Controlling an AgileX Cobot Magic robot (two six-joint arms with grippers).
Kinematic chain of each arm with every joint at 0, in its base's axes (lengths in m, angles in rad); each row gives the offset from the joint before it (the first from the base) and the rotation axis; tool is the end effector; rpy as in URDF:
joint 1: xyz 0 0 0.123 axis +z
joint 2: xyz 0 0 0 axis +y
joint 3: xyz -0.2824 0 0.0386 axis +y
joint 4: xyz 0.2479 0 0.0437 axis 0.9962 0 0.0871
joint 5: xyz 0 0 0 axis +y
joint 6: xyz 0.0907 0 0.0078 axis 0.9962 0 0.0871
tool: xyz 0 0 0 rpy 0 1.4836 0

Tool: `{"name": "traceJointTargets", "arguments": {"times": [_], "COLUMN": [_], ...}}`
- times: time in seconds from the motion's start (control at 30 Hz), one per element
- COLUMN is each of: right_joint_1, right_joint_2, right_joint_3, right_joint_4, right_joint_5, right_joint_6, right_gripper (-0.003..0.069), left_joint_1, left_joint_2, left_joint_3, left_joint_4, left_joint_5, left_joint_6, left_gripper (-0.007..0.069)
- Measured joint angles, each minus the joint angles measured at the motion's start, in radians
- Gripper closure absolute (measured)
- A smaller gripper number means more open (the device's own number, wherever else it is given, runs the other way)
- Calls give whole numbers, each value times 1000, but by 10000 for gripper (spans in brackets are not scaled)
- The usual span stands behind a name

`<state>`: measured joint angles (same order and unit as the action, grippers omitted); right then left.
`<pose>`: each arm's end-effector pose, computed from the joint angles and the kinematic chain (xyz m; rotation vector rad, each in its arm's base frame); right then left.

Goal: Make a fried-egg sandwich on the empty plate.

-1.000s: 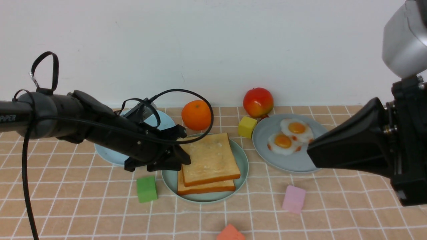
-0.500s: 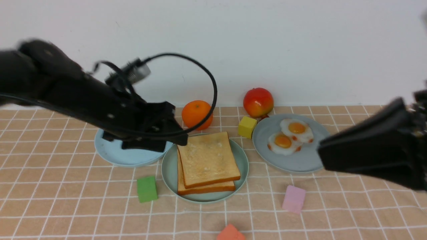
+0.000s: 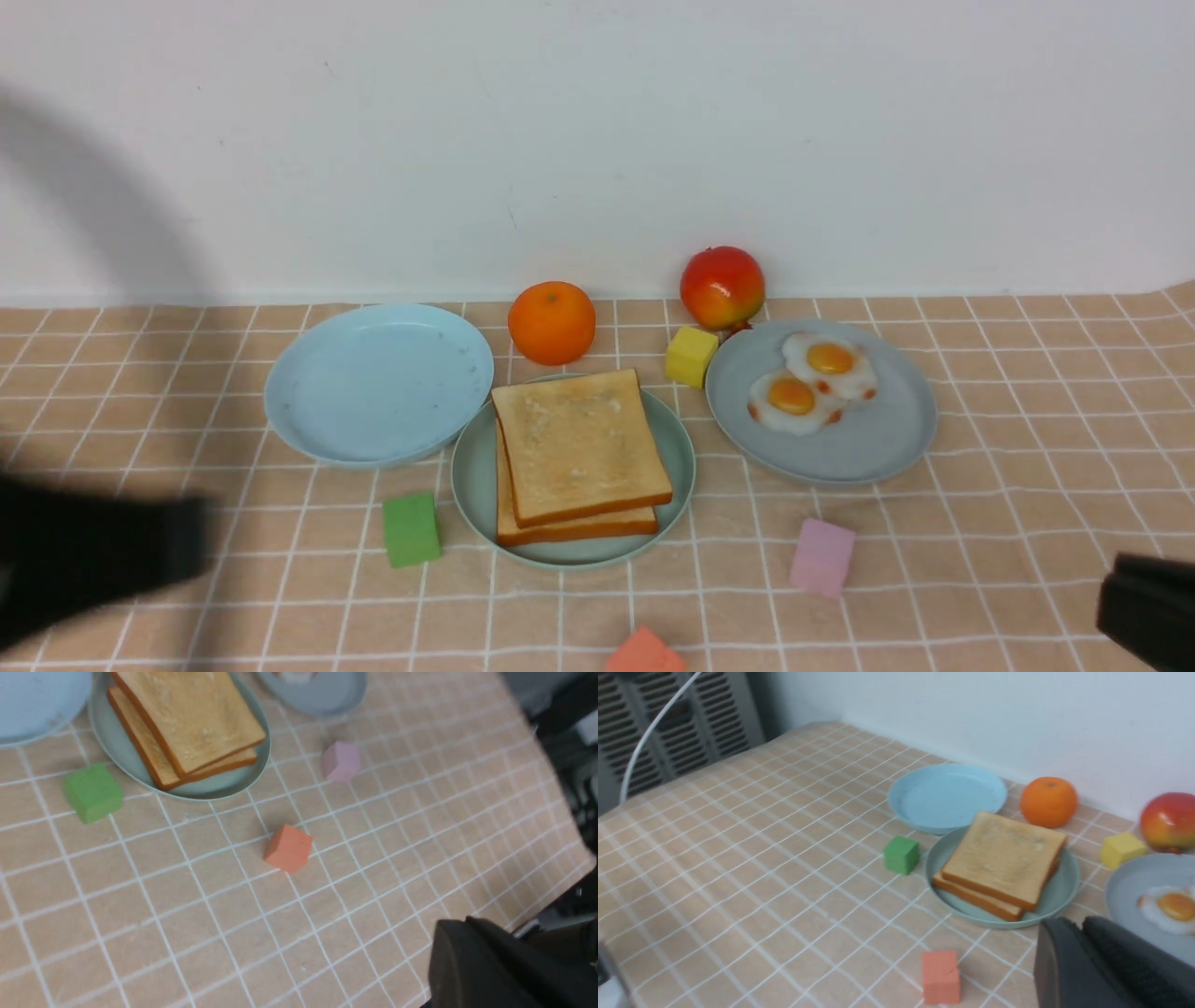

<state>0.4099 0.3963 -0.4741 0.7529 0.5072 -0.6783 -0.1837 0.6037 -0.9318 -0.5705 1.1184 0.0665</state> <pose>0.0630 0.0604 0.3116 -0.6013 1.7163 0.6005 0.0648 -0.0570 0.3893 0.2634 2.2012 -0.7753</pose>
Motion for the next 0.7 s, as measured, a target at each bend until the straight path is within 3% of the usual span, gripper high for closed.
{"name": "traceJointTargets", "arguments": {"times": [0.3,0.7], "right_joint_1": [0,0], "right_joint_2": [-25,-25], "right_joint_3": [40,40], "right_joint_4": [16,16], "right_joint_5": [-48,-48], "right_joint_6": [0,0], "right_gripper": [566,550], "left_joint_1": [0,0], "left_joint_2": [-332,-394], "left_joint_3": [123,125], "left_joint_4": [178,309], "left_joint_5": [39,51], "left_joint_6": [-66,-66], "left_gripper": [638,638]}}
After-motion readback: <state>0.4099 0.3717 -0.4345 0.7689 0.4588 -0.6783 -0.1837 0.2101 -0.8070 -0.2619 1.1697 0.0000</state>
